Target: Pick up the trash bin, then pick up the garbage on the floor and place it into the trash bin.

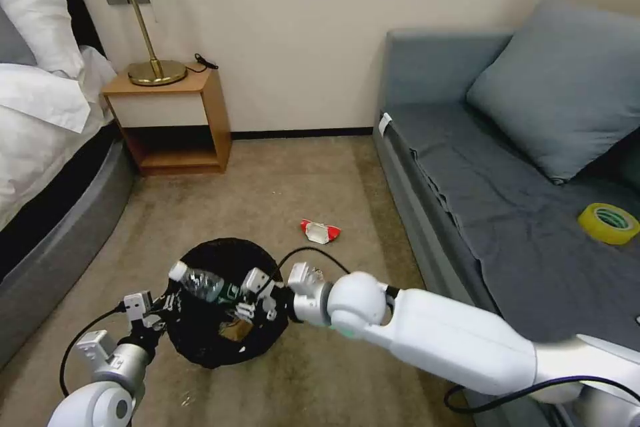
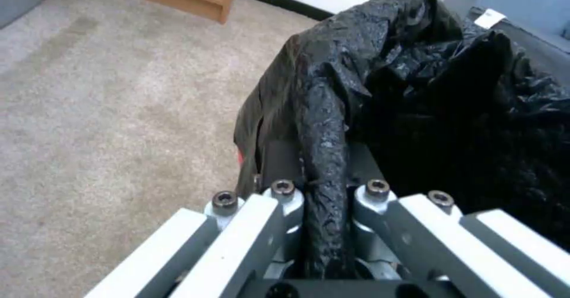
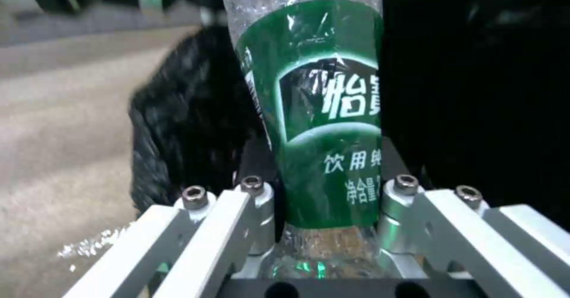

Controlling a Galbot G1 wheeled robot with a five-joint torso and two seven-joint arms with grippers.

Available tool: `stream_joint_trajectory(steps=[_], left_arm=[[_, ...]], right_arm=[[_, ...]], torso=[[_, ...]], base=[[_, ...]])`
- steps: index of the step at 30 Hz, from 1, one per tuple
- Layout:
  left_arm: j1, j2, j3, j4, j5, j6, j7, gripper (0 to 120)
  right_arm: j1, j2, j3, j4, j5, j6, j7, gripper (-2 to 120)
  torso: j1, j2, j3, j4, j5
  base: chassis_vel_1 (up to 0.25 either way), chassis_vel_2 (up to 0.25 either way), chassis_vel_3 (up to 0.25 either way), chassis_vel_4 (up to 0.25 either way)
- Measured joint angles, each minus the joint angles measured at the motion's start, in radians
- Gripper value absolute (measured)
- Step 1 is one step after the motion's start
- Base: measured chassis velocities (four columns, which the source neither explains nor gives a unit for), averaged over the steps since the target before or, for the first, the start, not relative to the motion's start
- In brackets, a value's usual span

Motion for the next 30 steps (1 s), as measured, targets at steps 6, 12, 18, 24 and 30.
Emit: stream_joint_trajectory(steps=[6, 12, 18, 24, 30], left_arm=[[0.027, -0.023, -0.011, -0.018, 0.006, 0.001, 0.006, 5], [0.066, -0.082, -0.027, -0.025, 0.047, -0.013, 0.027, 5], [0.072, -0.14, -0.028, -0.033, 0.093, -0.019, 0.025, 5], [0.046, -0.139, -0.033, -0.044, 0.089, -0.009, -0.003, 5], [0.017, -0.112, -0.05, -0.036, 0.085, -0.013, -0.027, 5]], right_arm=[[-0.026, 0.017, 0.009, -0.017, -0.057, 0.003, 0.001, 33], [-0.054, 0.003, 0.033, -0.026, -0.113, 0.009, -0.018, 58], [-0.075, -0.041, 0.065, 0.034, -0.123, 0.024, -0.041, 88], [-0.068, -0.047, 0.084, 0.068, -0.108, 0.034, -0.039, 99], [-0.069, -0.029, 0.152, 0.059, -0.094, 0.052, 0.014, 100]], torso=[[0.0, 0.0, 0.0, 0.0, 0.0001], [0.0, 0.0, 0.0, 0.0, 0.0001], [0.0, 0.0, 0.0, -0.0001, 0.0002], [0.0, 0.0, 0.0, 0.0001, 0.0001], [0.0, 0.0, 0.0, -0.0001, -0.0001]], base=[[0.0, 0.0, 0.0, 0.0], [0.0, 0.0, 0.0, 0.0], [0.0, 0.0, 0.0, 0.0], [0.0, 0.0, 0.0, 0.0], [0.0, 0.0, 0.0, 0.0]])
